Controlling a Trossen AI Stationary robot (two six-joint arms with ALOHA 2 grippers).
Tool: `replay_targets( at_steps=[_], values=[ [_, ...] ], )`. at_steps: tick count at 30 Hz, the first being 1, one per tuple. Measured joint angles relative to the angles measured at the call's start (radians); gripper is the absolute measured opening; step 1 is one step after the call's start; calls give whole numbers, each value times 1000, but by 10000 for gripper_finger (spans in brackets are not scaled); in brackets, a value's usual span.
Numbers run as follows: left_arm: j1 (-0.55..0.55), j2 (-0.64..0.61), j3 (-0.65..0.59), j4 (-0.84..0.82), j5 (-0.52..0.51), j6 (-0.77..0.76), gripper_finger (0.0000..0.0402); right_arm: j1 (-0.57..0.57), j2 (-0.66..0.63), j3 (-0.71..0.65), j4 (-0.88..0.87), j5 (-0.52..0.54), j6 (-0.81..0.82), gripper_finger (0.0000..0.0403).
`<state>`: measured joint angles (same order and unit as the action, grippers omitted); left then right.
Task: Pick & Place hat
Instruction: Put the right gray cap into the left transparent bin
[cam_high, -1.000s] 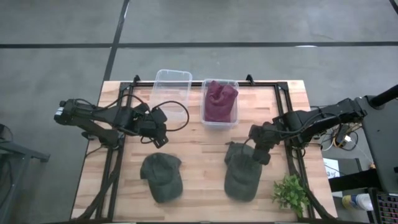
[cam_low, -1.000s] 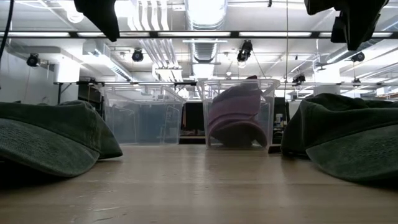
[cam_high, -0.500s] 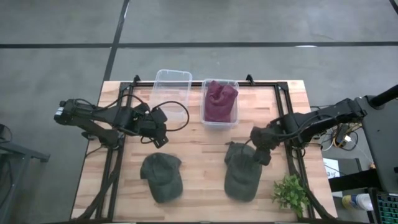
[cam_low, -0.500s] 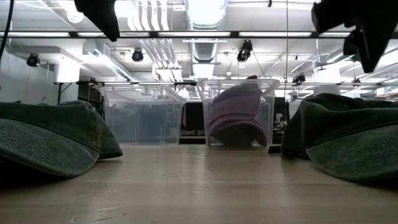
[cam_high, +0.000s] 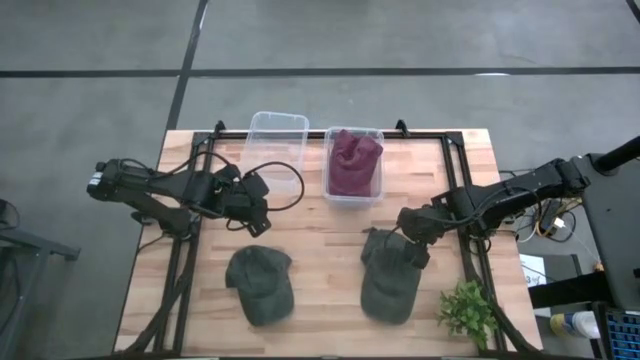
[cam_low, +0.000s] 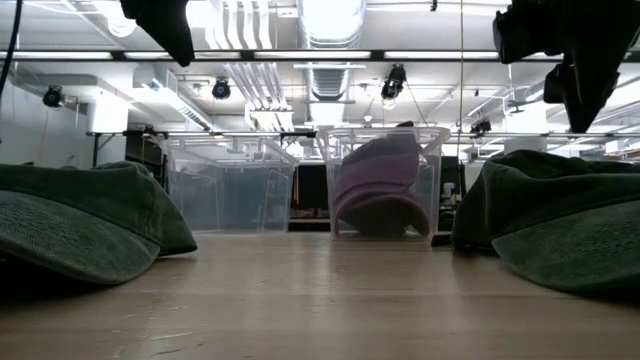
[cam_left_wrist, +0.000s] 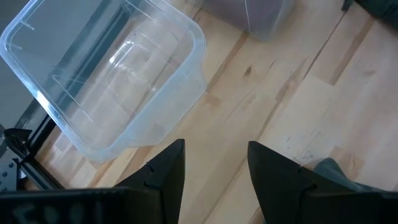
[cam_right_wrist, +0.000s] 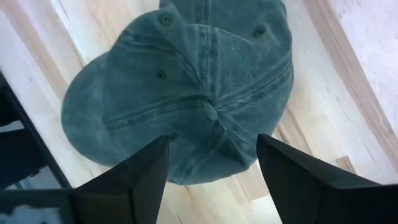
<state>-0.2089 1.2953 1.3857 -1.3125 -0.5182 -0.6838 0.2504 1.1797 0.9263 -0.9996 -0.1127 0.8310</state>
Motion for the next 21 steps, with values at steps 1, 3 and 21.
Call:
replay_targets(
  at_steps=[1,3,21],
  values=[
    [0,0,0,0,0,0,167,0,0,-2,-2,2,0,242],
    [0,0,0,0,0,2,167,0,0,-10,1,6,-1,247],
    [0,0,0,3,-5,27,168,0,0,-212,239,11,28,270]
  ],
)
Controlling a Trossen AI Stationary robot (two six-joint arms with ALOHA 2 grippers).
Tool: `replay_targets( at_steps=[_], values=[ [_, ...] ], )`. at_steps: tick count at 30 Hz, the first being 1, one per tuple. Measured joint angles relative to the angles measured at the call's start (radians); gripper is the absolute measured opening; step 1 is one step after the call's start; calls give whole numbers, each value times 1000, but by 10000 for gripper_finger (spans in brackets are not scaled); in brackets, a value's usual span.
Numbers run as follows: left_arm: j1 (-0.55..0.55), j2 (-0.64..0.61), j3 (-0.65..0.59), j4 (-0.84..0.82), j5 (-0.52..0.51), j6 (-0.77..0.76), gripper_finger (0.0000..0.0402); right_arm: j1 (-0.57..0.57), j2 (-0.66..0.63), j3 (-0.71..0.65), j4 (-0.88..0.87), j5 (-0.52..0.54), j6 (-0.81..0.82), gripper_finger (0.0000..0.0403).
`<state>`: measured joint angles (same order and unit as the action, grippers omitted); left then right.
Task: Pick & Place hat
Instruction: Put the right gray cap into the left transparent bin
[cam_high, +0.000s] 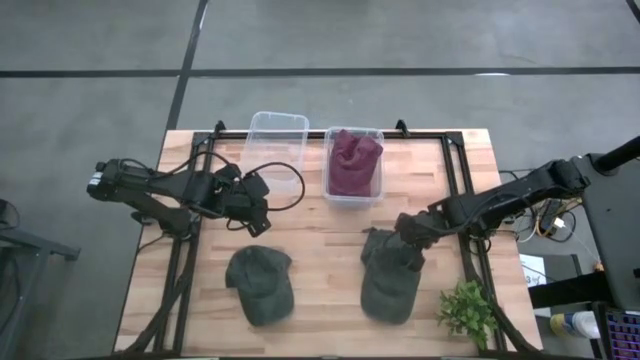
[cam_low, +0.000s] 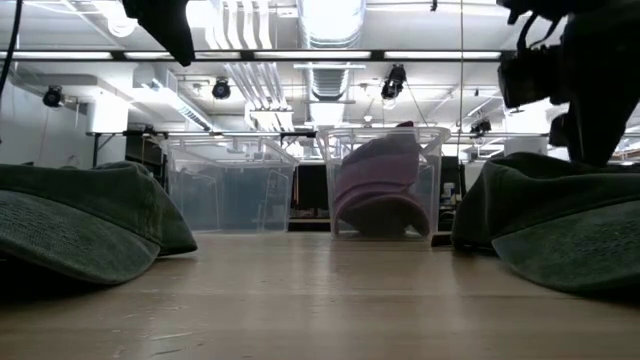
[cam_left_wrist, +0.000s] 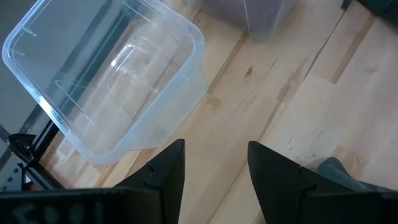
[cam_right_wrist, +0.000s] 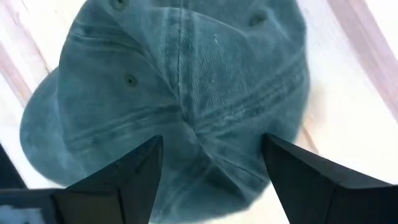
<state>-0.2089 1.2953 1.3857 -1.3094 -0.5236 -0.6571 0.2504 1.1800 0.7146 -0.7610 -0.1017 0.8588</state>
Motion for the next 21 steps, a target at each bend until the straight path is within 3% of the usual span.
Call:
replay_targets(
  at_steps=[5,11,17,21],
  values=[
    [0,0,0,1,0,0,168,0,0,-86,124,-3,14,270],
    [0,0,0,11,0,0,168,0,0,-173,142,-25,80,261],
    [0,0,0,17,1,0,168,0,0,-216,151,-38,160,225],
    [0,0,0,18,1,0,168,0,0,-223,170,-42,191,179]
  ],
)
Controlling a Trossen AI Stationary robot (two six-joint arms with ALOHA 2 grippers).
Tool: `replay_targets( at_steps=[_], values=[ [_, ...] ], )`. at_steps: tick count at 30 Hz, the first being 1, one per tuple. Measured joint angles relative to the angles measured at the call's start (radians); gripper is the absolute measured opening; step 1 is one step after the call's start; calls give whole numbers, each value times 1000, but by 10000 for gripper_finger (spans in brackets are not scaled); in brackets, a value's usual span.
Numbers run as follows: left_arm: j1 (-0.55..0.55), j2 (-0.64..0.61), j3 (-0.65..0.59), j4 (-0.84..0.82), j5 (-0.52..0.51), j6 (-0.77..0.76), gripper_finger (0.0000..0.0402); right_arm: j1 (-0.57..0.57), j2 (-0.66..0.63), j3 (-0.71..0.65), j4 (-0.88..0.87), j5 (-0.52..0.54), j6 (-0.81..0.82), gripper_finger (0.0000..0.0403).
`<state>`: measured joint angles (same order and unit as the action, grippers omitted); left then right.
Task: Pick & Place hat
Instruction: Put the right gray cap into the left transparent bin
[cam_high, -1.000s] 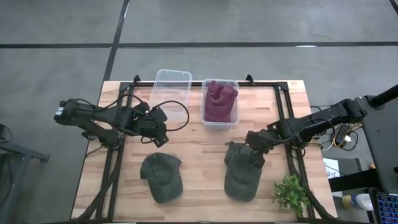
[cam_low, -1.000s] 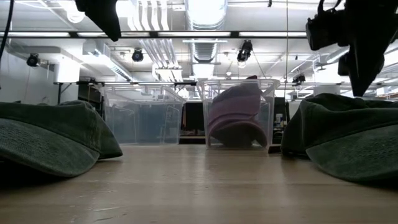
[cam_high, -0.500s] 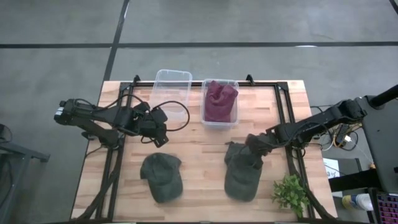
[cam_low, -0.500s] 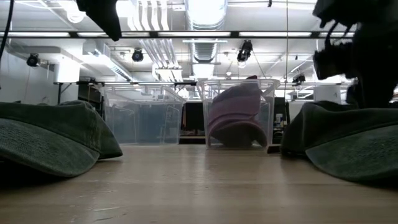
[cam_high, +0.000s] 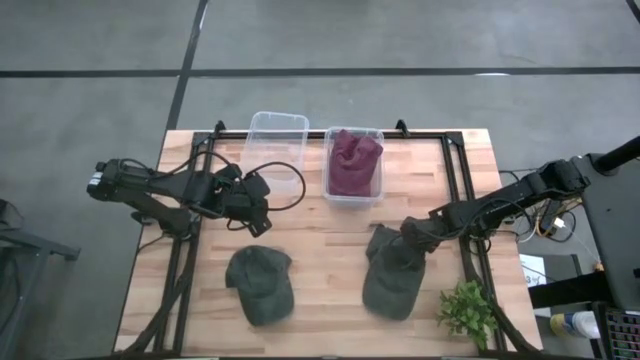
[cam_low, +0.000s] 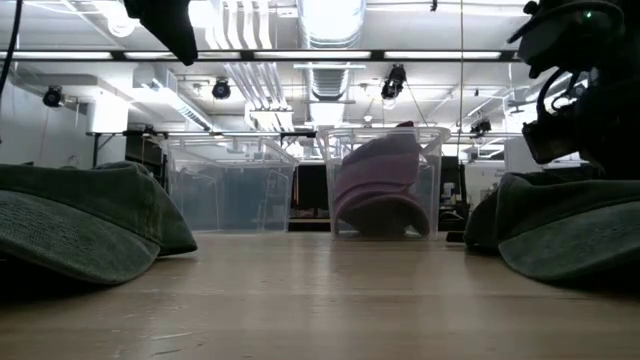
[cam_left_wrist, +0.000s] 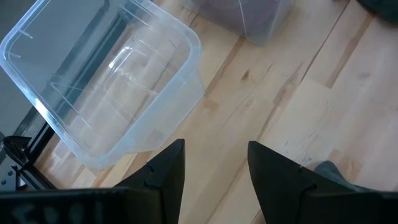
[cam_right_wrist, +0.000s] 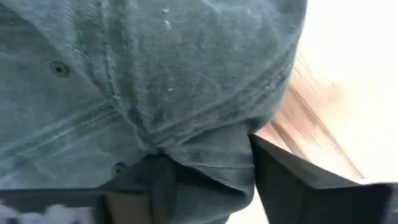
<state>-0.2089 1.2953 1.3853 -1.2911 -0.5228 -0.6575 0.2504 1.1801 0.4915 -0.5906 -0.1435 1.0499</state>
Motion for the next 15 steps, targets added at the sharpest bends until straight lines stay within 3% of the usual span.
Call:
replay_targets(
  at_steps=[9,15],
  values=[
    [0,0,0,8,1,0,168,0,0,63,-2,11,-25,28],
    [0,0,0,10,1,0,168,1,0,216,-120,-23,-144,14]
  ],
)
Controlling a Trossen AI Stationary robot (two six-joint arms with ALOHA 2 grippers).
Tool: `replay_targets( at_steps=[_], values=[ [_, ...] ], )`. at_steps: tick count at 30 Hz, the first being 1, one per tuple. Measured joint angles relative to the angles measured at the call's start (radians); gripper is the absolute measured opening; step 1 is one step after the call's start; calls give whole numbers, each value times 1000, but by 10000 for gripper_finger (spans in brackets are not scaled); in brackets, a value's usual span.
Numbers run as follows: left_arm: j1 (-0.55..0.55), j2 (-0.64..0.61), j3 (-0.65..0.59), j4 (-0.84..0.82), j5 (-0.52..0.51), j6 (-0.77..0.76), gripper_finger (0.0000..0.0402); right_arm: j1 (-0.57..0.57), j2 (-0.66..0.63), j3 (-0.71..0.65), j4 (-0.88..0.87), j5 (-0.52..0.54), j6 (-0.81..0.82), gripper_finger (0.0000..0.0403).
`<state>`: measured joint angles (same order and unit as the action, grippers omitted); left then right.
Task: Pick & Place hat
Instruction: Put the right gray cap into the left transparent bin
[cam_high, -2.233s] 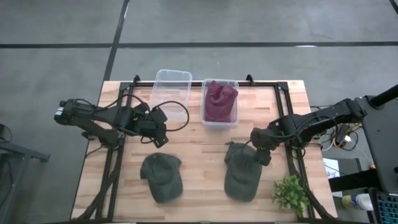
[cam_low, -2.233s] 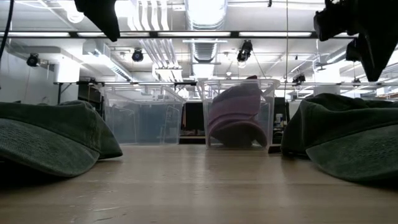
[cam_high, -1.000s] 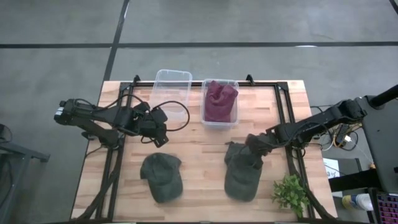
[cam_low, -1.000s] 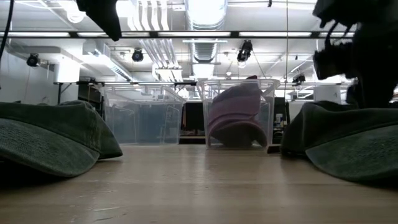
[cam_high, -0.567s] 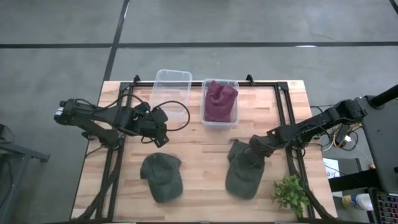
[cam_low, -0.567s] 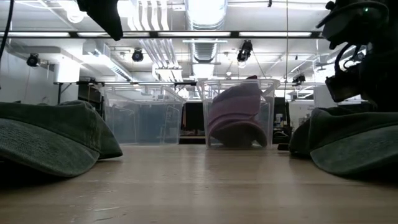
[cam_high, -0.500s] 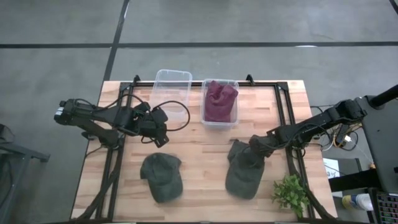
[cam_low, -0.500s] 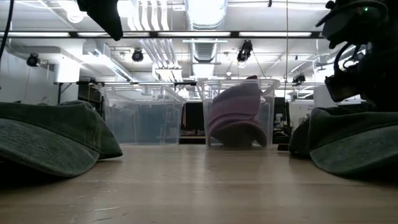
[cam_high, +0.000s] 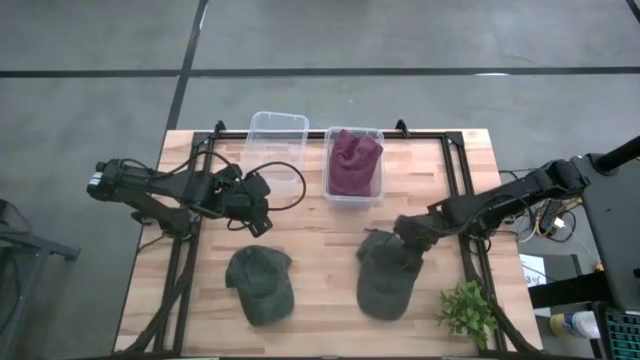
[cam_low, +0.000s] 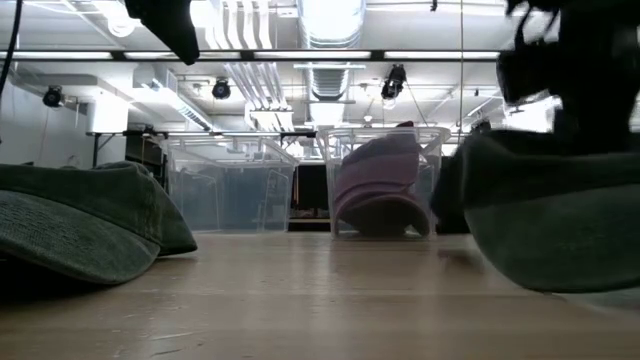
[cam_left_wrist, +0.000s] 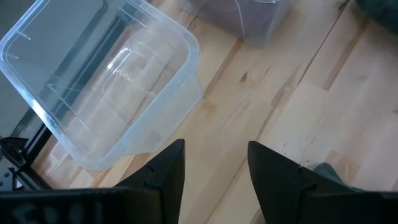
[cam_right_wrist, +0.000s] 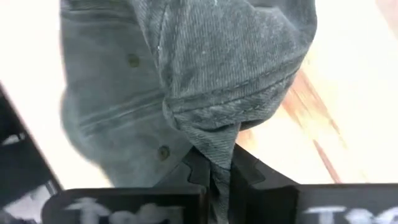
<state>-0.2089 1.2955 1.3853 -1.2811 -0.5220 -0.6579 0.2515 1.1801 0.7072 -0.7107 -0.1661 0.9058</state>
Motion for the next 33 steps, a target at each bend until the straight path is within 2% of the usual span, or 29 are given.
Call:
replay_targets(
  at_steps=[7,12,18,24,29,33],
  values=[
    [0,0,0,12,0,28,168,1,0,304,-230,31,-187,13],
    [0,0,0,47,0,76,168,1,0,521,-330,187,-272,12],
    [0,0,0,144,0,178,168,-3,1,708,-338,390,-370,12],
    [0,0,16,275,-51,328,168,-34,2,796,-308,481,-467,11],
    [0,0,71,401,-165,487,168,-80,2,804,-174,481,-544,11],
    [0,0,126,527,-204,630,168,-117,13,799,-85,475,-576,11]
  ],
)
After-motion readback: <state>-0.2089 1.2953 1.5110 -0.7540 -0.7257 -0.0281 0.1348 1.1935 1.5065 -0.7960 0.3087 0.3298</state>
